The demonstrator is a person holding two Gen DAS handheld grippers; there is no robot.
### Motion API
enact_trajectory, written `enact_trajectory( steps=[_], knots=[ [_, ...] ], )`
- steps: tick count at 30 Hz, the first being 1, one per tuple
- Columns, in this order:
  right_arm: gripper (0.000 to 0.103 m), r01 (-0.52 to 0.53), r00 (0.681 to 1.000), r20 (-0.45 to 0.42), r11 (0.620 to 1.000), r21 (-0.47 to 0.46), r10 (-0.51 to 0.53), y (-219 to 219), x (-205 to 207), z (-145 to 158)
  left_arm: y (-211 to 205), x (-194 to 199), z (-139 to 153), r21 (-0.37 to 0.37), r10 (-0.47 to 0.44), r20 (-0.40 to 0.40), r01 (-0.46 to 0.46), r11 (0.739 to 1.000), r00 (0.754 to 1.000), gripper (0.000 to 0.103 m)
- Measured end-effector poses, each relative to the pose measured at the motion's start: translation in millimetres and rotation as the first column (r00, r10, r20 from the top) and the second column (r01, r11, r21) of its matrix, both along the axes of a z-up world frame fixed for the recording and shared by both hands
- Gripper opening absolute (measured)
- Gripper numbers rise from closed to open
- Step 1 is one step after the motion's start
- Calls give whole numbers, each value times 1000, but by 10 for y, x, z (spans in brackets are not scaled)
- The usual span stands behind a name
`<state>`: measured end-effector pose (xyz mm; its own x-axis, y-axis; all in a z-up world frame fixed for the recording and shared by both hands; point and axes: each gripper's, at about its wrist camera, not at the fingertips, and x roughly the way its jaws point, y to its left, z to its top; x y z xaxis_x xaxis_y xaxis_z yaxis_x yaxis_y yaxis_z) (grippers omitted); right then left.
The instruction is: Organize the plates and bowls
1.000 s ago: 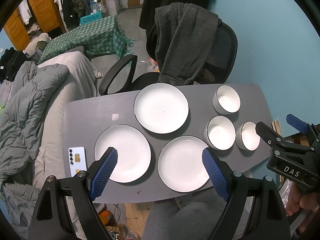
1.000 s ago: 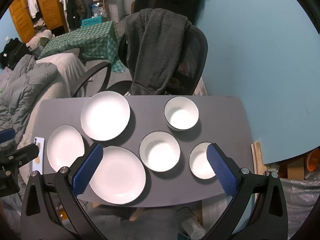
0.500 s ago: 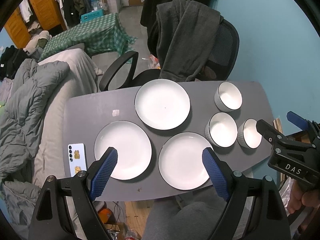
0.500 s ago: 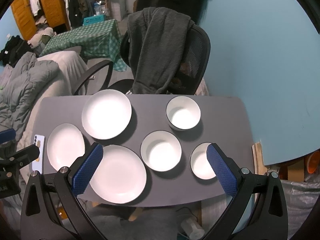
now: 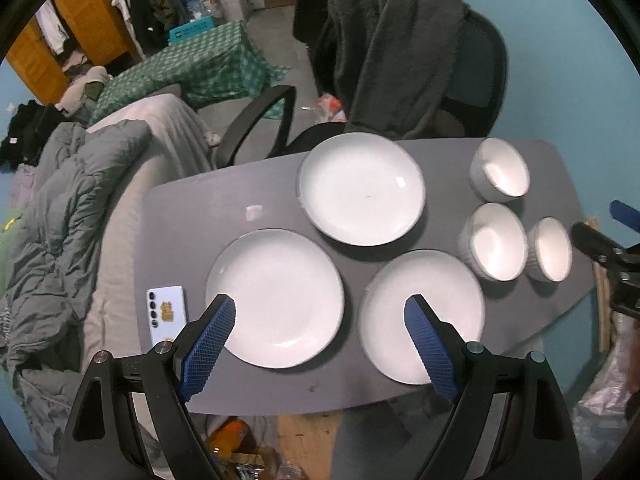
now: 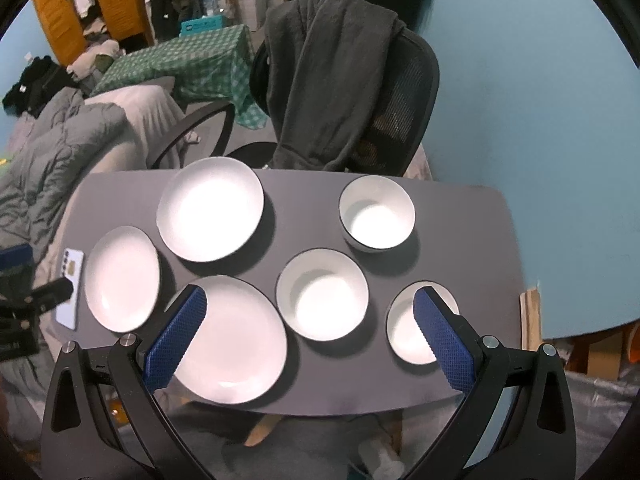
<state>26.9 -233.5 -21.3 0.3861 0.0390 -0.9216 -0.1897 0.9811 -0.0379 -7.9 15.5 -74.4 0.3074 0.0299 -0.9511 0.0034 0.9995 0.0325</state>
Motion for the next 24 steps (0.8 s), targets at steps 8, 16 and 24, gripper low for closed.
enact_trajectory(
  steps=[8, 16, 24],
  knots=[
    [102, -30, 999, -26, 999, 13, 30, -77, -31, -368, 31, -4, -355, 4, -10, -19, 10, 1000, 1000, 88],
    [102, -21, 994, -109, 998, 54, 27, -100, -114, -804, -59, -42, -753, -64, -73, -114, 66, 996, 991, 88],
    [102, -7, 976, -218, 996, 85, 26, -136, -235, -1276, -153, -75, -1241, -109, -87, -216, 64, 992, 973, 88]
  ],
)
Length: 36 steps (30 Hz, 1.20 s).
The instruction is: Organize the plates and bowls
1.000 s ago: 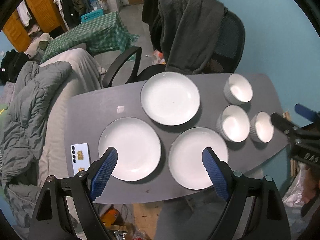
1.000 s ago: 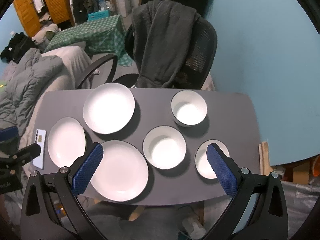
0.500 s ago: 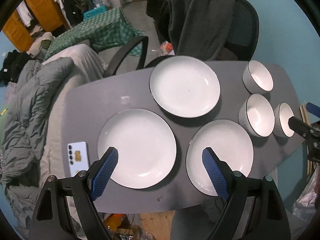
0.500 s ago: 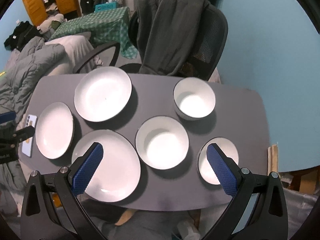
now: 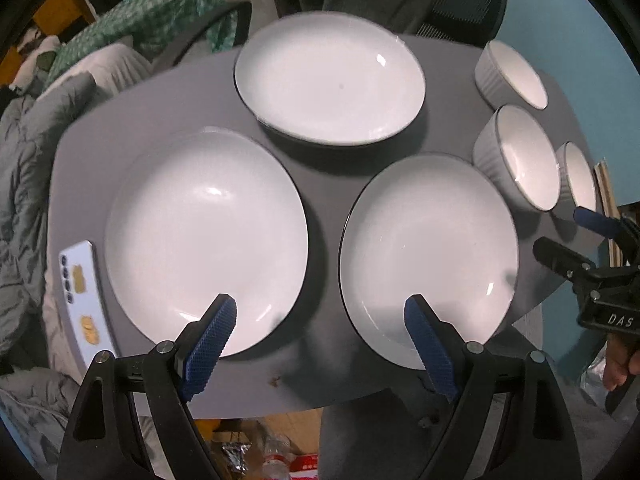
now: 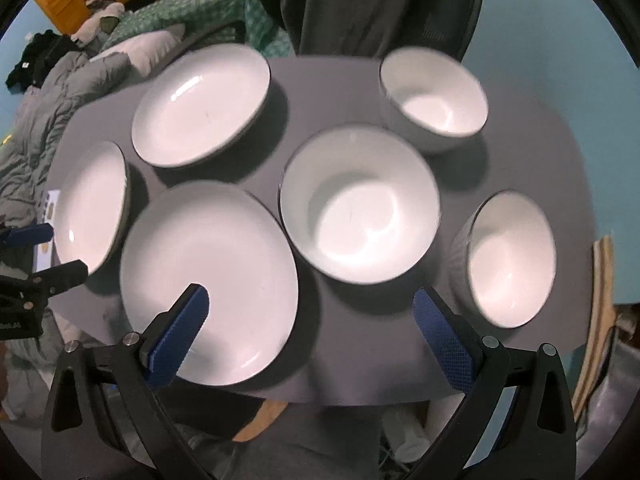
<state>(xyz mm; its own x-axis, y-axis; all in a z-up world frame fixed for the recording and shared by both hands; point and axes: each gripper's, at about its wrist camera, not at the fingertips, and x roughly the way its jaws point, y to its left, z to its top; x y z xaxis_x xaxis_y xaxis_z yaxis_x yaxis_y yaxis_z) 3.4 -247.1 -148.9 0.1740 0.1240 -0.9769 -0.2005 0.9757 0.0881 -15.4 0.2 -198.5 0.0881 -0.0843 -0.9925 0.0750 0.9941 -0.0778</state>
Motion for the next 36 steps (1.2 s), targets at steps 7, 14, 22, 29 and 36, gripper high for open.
enact_trajectory(
  steps=[7, 14, 22, 29, 36],
  knots=[
    [92, 3, 997, -74, 1000, 28, -1, -24, -22, -288, -55, -27, -208, -30, 1, -41, -2, 1000, 999, 82],
    [65, -8, 994, -108, 997, 72, 16, -57, -46, -408, -76, -4, -344, -59, 11, -61, -14, 998, 998, 79],
    [28, -24, 991, -132, 997, 77, 34, -130, -71, -515, -71, 75, -402, -49, 28, -68, -31, 998, 997, 64],
    [25, -40, 991, -121, 996, 81, 50, -191, -43, -509, 162, -31, -340, -141, 139, -105, -153, 978, 985, 63],
    [24, -62, 990, -120, 996, 72, 70, -223, -49, -478, 147, -152, -347, -177, 134, -128, -156, 972, 983, 57]
  ],
)
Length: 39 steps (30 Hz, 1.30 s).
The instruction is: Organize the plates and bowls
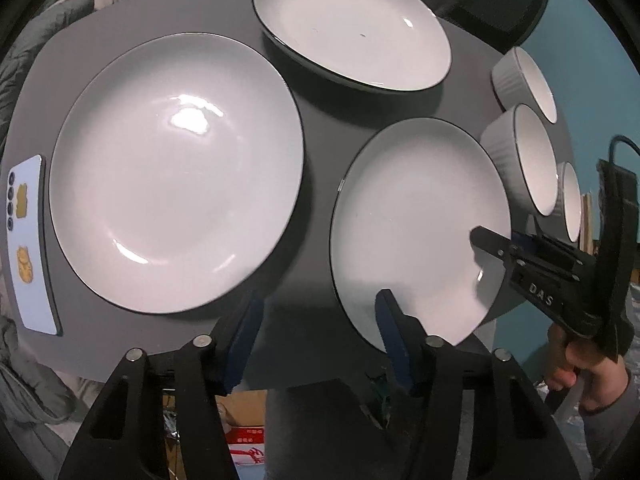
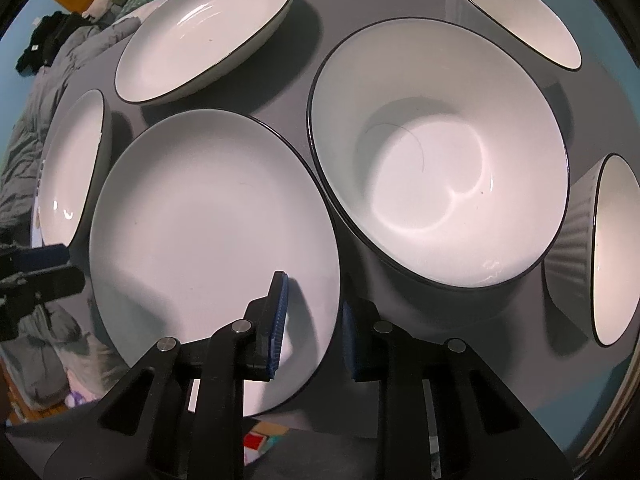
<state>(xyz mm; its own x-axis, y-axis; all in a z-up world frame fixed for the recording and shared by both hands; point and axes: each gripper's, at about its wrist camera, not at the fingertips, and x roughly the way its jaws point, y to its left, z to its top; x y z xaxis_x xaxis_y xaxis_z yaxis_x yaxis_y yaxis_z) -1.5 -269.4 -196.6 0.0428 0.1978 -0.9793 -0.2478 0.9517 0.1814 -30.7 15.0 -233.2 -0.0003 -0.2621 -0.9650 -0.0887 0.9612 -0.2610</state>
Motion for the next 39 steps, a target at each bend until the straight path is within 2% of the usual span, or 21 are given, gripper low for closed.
enact_trajectory(
  steps=[4, 5, 7, 9, 17, 20, 26, 34, 39],
  knots=[
    [24, -9, 1000, -4, 1000, -10, 9, 54, 42, 8, -88, -87, 46, -13, -23, 8, 23, 1000, 1000, 56],
    [24, -10, 1000, -3, 1000, -14, 10, 256, 110, -18, -110, -92, 18, -9, -29, 4, 29, 1000, 1000, 54],
    [24, -14, 1000, 2, 1000, -20, 14, 402, 121, -52, -149, -75, -36, -4, -41, -18, 41, 999, 999, 38],
    [24, -14, 1000, 6, 1000, -23, 15, 420, 114, -54, -144, -14, -70, -6, -54, -36, 54, 999, 998, 33],
    [24, 14, 1000, -1, 1000, -11, -14, 335, 165, -64, -271, 152, -143, 11, -88, -29, 88, 996, 996, 33],
    [24, 16, 1000, 1, 1000, -14, -16, 320, 171, -77, -183, 187, -107, 30, -85, -22, 85, 996, 996, 32],
    [20, 41, 999, 5, 999, -10, -41, 280, 201, -66, -134, 296, -194, 38, -60, -26, 61, 997, 998, 18],
    [20, 92, 996, -20, 996, 8, -92, 258, 240, -126, -87, 285, -186, 38, -63, -10, 63, 997, 998, 19],
    [20, 69, 997, -28, 998, -4, -69, 258, 241, -122, -81, 231, -174, 51, -87, -10, 87, 995, 996, 19]
  ],
)
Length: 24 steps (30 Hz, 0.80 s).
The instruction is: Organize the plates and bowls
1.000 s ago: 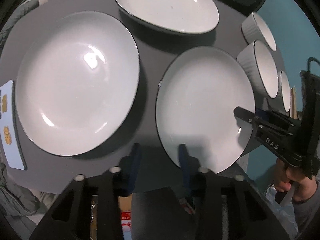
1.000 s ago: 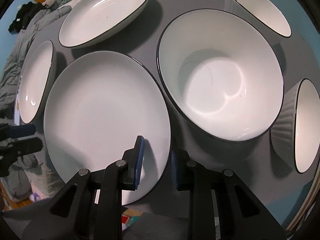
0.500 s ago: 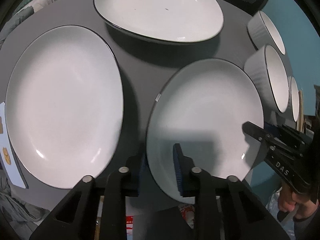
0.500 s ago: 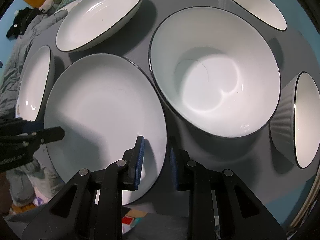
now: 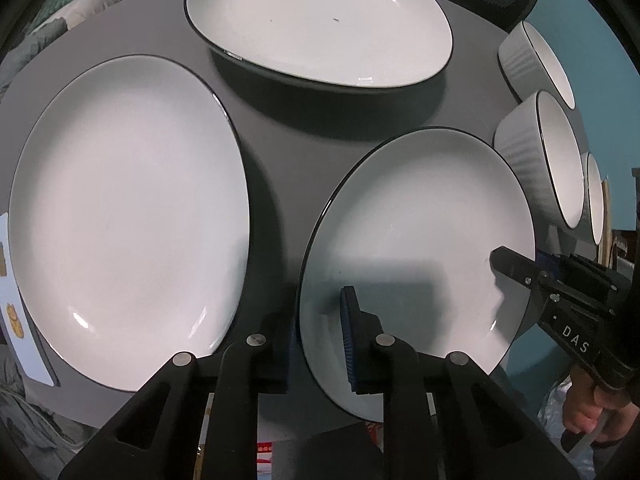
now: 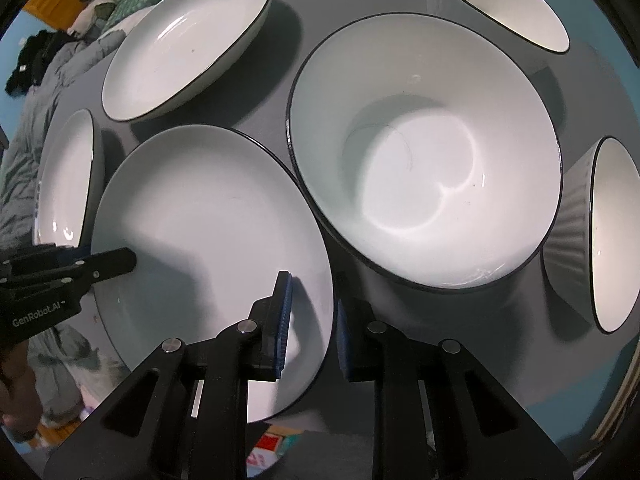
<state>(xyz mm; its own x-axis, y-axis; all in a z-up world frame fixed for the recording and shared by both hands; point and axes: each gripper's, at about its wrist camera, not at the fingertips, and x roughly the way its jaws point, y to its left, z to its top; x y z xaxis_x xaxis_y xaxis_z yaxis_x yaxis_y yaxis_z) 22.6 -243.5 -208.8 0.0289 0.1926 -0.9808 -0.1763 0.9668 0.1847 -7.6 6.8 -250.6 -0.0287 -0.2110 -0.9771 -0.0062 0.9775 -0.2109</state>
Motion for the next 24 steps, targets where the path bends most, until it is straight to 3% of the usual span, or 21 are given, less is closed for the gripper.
enact_trajectory(
  steps=[8, 18, 24],
  knots=[
    [19, -28, 999, -27, 999, 22, 28, 75, 0, -80, 1, -215, -39, -9, -19, -14, 19, 1000, 1000, 19],
    [20, 34, 999, -42, 996, 78, -31, 8, 34, -199, 20, -112, -112, -43, 4, -32, -5, 999, 999, 21],
    [21, 30, 999, -38, 998, 59, -28, 118, 45, -141, 26, 109, -80, -31, 10, -39, -11, 999, 999, 21]
  ],
)
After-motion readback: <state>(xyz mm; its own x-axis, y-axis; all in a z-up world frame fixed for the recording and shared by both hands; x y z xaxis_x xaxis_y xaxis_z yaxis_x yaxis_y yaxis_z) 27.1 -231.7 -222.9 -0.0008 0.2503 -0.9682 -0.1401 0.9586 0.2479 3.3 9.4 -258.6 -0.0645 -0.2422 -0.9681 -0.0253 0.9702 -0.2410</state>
